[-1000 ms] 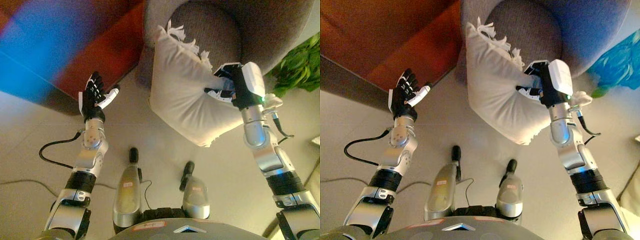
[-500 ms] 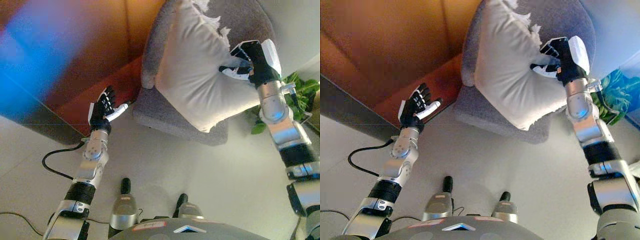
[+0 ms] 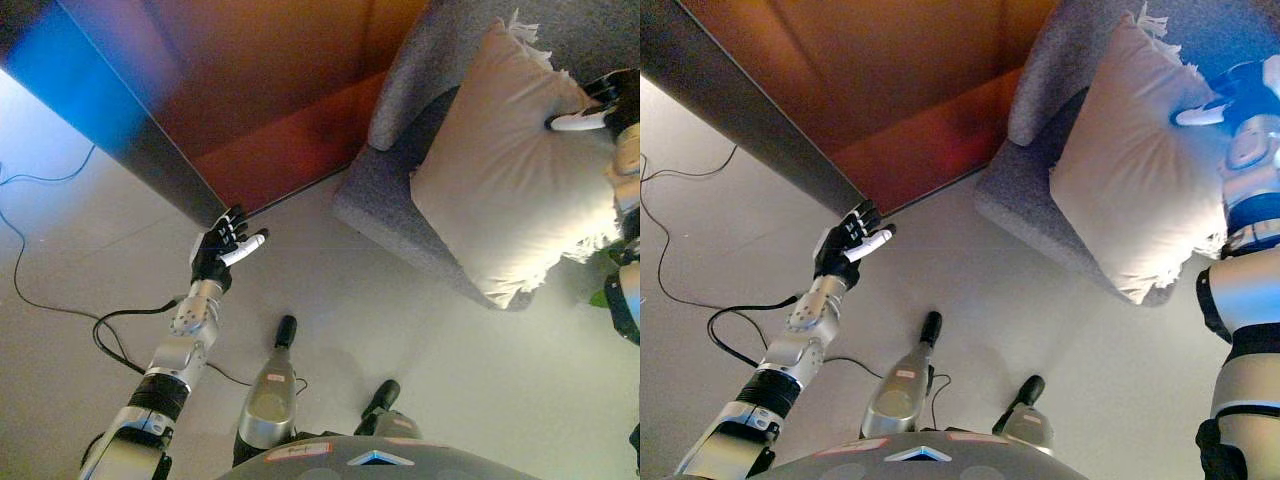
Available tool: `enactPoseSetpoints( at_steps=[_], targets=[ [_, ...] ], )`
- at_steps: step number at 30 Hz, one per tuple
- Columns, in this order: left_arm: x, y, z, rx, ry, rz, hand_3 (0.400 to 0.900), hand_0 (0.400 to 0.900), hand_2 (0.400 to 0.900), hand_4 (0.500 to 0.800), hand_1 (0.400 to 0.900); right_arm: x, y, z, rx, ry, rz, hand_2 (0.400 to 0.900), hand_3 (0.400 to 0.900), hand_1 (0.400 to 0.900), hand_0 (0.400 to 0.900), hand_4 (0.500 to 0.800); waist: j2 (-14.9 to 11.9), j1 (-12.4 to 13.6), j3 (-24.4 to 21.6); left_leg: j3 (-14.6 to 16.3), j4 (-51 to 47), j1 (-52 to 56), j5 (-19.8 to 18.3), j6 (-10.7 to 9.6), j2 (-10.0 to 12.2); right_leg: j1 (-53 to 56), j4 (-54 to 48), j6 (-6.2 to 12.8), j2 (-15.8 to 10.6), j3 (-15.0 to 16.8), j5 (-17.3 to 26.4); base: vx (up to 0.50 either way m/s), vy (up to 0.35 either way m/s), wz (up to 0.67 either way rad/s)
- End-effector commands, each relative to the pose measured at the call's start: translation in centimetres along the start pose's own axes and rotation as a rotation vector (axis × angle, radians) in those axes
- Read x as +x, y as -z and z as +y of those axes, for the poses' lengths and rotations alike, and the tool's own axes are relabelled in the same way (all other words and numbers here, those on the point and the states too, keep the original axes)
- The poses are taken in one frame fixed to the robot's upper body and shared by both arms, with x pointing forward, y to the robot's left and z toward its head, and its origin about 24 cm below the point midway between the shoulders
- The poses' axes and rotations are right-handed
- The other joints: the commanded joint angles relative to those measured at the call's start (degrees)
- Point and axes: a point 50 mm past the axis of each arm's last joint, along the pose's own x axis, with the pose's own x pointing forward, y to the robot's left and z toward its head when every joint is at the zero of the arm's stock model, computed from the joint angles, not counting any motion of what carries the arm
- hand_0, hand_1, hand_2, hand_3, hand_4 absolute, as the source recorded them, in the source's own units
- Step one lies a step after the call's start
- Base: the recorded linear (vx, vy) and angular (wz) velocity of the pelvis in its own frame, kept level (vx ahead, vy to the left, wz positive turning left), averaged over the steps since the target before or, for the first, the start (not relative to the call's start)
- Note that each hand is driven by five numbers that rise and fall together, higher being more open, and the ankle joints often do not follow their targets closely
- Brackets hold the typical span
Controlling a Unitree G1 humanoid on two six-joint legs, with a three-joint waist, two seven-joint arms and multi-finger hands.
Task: Pick up the pillow and put it on the sofa.
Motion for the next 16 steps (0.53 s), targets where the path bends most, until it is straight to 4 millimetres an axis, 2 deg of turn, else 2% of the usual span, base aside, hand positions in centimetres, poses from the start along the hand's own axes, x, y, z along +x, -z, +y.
enactPoseSetpoints(
  at_steps=[1, 5, 13, 14, 15, 16],
  targets=[
    [0.4, -5.6, -0.9, -0.007, 0.083, -0.266, 0.9, 0.9, 0.9, 0.8, 0.9, 0.3, -6.7, -8.9, 0.143, 0.31, -0.196, 0.9, 0.9, 0.9, 0.9, 0.8, -0.38, 1.76, -1.72, -0.65, -0.53, 2.44, -0.89, -3.72, 3.59, -2.08, 1.05, 1.92, -3.37, 1.57, 7.73, 0.01, 0.028, 0.06],
    [0.3, -4.9, -0.7, 0.004, 0.082, -0.241, 0.9, 0.9, 0.9, 0.8, 0.9, 0.3, -6.9, -8.5, 0.137, 0.3, -0.197, 0.9, 0.9, 0.9, 0.9, 0.8, 0.37, 1.06, -1.96, -1.24, -0.34, 2.85, -1.26, -3.47, 2.91, -1.05, 0.78, 1.9, -3.72, 1.06, 7.38, 0.01, 0.016, 0.03],
    [0.5, -5.2, -0.9, 0.01, 0.091, -0.247, 0.9, 0.9, 0.9, 0.8, 0.9, 0.1, -7.8, -7.6, 0.174, 0.291, -0.261, 0.9, 0.9, 0.9, 0.9, 0.8, -0.01, -0.49, -3.19, -0.83, 0.59, 4.54, -2.85, -3.07, 2.5, 1.03, 0.34, 2.04, -4.18, 1.39, 7.1, 0.03, 0.015, -0.08],
    [0.6, -5.3, -0.8, 0.006, 0.076, -0.253, 0.9, 0.9, 0.9, 0.8, 0.9, -0.4, -9.4, -6.6, 0.24, 0.277, -0.362, 0.9, 0.9, 0.9, 0.9, 0.8, -0.14, -1.62, -3.88, -0.3, 0.85, 5.46, -3.45, -2.92, 2.47, 1.57, 0.28, 2.01, -4.17, 2.02, 6.95, 0.05, 0.024, -0.17],
    [0.6, -5.3, -0.8, 0.009, 0.077, -0.251, 0.9, 0.9, 0.9, 0.8, 0.9, -0.4, -9.3, -6.5, 0.241, 0.276, -0.359, 0.9, 0.9, 0.9, 0.9, 0.8, -0.3, -1.5, -3.88, -0.24, 0.84, 5.59, -3.48, -2.92, 2.48, 1.66, 0.27, 2.02, -4.18, 2.08, 6.94, 0.09, 0.052, -0.4],
    [0.7, -5.4, -0.7, -0.001, 0.053, -0.259, 0.9, 0.9, 0.9, 0.8, 0.9, -1.4, -10.7, -5.3, 0.329, 0.249, -0.474, 0.9, 0.9, 0.9, 0.9, 0.8, -0.16, -2.86, -4.36, 0.53, 1.19, 6.55, -4.21, -2.72, 2.57, 2.08, 0.28, 1.95, -4.15, 2.85, 6.73, 0.04, 0.027, -0.24]
  ],
)
